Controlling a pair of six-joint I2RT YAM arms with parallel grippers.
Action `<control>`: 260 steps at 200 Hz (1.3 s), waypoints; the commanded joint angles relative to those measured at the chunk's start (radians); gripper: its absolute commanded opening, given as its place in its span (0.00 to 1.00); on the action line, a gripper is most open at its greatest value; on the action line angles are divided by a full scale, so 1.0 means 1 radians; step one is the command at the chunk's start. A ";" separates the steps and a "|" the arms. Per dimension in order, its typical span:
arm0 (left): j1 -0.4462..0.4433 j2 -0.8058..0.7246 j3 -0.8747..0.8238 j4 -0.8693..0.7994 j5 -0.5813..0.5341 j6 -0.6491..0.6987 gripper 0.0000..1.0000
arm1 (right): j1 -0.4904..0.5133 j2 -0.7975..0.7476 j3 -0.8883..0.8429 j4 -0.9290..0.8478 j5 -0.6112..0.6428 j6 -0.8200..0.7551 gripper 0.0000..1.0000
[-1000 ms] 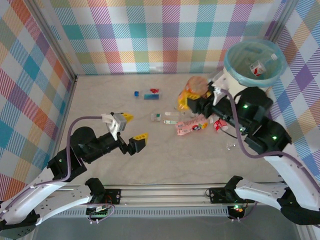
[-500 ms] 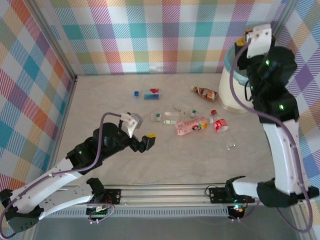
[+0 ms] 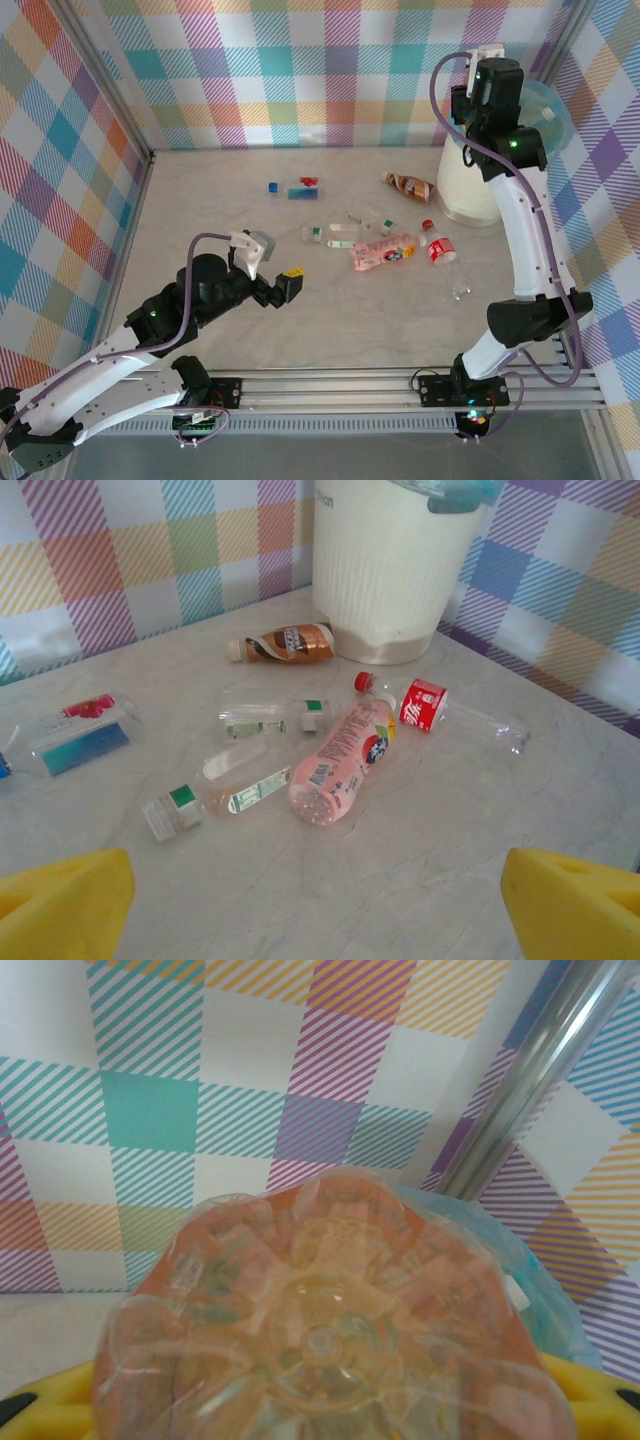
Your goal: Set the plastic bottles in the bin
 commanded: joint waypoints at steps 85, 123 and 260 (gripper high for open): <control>-0.005 -0.019 -0.016 -0.033 -0.027 -0.002 0.94 | 0.027 0.012 0.089 0.100 0.040 -0.066 0.48; -0.005 0.001 -0.033 -0.005 -0.022 -0.009 0.95 | 0.020 0.106 0.155 0.061 0.048 -0.177 0.54; -0.005 0.062 -0.038 0.054 -0.019 -0.024 0.95 | 0.028 0.097 0.008 -0.035 0.042 0.056 0.51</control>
